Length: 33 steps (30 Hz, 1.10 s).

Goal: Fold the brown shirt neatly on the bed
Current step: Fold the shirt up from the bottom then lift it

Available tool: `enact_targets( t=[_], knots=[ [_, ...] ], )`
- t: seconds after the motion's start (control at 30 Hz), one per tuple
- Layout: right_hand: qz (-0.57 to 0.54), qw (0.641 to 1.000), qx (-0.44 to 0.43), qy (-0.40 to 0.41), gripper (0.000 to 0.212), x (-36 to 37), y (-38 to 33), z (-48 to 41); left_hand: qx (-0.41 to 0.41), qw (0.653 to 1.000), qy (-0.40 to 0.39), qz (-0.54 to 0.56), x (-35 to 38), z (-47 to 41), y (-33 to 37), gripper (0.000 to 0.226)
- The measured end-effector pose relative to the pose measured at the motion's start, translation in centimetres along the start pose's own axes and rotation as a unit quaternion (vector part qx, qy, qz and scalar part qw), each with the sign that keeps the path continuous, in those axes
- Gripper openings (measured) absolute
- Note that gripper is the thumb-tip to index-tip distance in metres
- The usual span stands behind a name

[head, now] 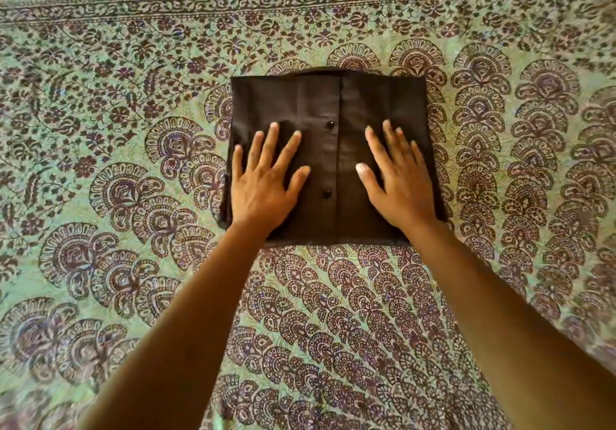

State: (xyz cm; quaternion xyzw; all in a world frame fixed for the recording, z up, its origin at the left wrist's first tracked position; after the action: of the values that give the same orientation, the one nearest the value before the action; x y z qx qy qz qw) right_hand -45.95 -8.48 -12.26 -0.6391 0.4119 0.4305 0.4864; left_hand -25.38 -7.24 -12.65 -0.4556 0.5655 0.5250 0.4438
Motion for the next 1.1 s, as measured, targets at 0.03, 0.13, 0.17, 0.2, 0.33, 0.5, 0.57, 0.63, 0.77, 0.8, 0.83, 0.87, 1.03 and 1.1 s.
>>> enact_targets(
  t=[0.03, 0.13, 0.17, 0.2, 0.33, 0.5, 0.57, 0.63, 0.77, 0.8, 0.83, 0.87, 1.03, 1.1],
  knots=[
    [-0.004, 1.0, 0.0, -0.003, 0.062, 0.0, 0.0, 0.1, -0.013, 1.0, -0.001, -0.001, -0.1, 0.2, -0.8, 0.058],
    [0.0, 1.0, 0.004, -0.008, 0.062, -0.4, 0.1, 0.4, -0.109, 0.994, -0.018, 0.008, -0.5, 0.7, -3.7, 0.054],
    [0.004, 1.0, 0.008, -0.004, 0.062, -0.8, 0.1, 0.5, -0.148, 0.989, -0.016, 0.008, -0.8, 0.9, -4.4, 0.054],
    [0.007, 1.0, 0.011, 0.004, 0.062, -1.2, -0.2, 0.7, -0.176, 0.984, -0.007, 0.005, -1.4, 1.2, -4.6, 0.055],
    [0.017, 0.999, -0.01, 0.029, 0.058, -1.6, -2.2, 2.5, -0.082, 0.995, 0.041, 0.036, -2.1, 2.2, 2.1, 0.058],
    [0.042, 0.999, 0.014, -0.001, 0.06, -0.4, -0.8, 3.9, -0.035, 0.999, 0.011, 0.02, 0.0, 4.5, 2.3, 0.055],
    [0.055, 0.998, 0.028, -0.002, 0.062, -0.4, -0.5, 4.0, -0.059, 0.998, 0.014, 0.006, -0.1, 4.7, 0.0, 0.054],
    [0.068, 0.995, 0.079, -0.001, 0.066, -0.5, 0.2, 4.2, -0.11, 0.994, 0.003, 0.004, -0.1, 4.8, -1.9, 0.054],
    [0.07, 0.982, 0.173, -0.006, 0.072, -0.9, 1.6, 4.6, -0.273, 0.961, 0.003, 0.051, -1.3, 4.2, -5.0, 0.054],
    [0.069, 0.982, 0.174, -0.012, 0.072, -0.9, 1.6, 4.6, -0.3, 0.952, 0.011, 0.054, -1.9, 3.9, -5.1, 0.053],
    [0.07, 0.983, 0.171, -0.018, 0.072, -0.8, 1.5, 4.6, -0.32, 0.946, 0.018, 0.053, -2.5, 3.7, -5.0, 0.052],
    [0.073, 0.983, 0.169, -0.022, 0.072, -0.8, 1.4, 4.6, -0.339, 0.939, 0.018, 0.062, -3.1, 3.3, -4.7, 0.05],
    [0.068, 0.982, 0.175, -0.037, 0.073, -1.0, 1.4, 4.6, -0.426, 0.873, -0.025, 0.237, -3.4, 1.7, -5.0, 0.047],
    [0.063, 0.982, 0.174, -0.042, 0.072, -1.1, 1.3, 4.6, -0.445, 0.827, -0.04, 0.341, -3.4, 1.2, -5.8, 0.039]
  ],
)
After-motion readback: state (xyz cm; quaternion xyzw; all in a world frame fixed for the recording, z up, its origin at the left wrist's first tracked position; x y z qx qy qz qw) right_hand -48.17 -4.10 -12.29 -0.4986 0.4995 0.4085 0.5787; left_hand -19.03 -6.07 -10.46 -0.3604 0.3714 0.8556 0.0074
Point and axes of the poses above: each hand's wrist, its own z-axis away from the middle knuckle, its own x-axis out of the palm, y = z × x, the point moved 7 cm from there along -z, towards the middle knuckle, and after that the axes turned 6 degrees about y, right-handed, at the moved point
